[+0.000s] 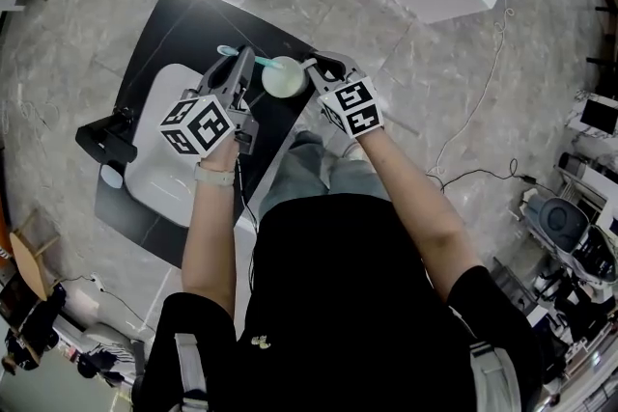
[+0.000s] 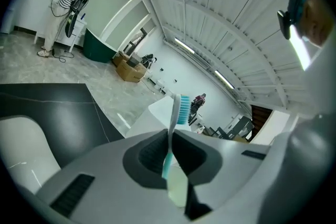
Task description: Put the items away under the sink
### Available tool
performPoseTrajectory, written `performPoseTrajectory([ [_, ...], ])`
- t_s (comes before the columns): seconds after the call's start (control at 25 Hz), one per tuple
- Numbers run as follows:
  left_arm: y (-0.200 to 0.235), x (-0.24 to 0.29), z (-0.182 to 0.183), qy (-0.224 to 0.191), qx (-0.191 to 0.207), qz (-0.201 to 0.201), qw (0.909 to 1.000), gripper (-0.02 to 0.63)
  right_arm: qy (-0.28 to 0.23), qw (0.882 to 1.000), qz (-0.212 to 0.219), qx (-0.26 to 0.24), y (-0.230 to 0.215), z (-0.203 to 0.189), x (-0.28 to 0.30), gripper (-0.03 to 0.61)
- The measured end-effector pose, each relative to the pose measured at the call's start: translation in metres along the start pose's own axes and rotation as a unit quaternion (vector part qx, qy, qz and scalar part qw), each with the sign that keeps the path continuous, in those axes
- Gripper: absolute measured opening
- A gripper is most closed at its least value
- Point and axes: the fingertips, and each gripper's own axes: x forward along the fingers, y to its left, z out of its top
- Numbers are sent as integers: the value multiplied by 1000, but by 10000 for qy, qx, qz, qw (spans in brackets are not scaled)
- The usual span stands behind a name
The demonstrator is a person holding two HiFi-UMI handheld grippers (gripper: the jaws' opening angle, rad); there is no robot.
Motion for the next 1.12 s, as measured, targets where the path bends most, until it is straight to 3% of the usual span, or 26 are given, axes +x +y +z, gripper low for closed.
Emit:
performPoseTrajectory([
  [0.28,-30,-43,2,-513,-343,-10,9981,40,-97,9999,-25,132,0,-13,-42,54],
  [0.56,-77,-77,-27,-713,-455,18,9964,40,-197,9994,-139,233,-8,-45,-106,54],
  [1.12,-170,-92,-124,-387,-140,146,9990,40,-416,9962,-423,637,-34,-128,-228,54],
])
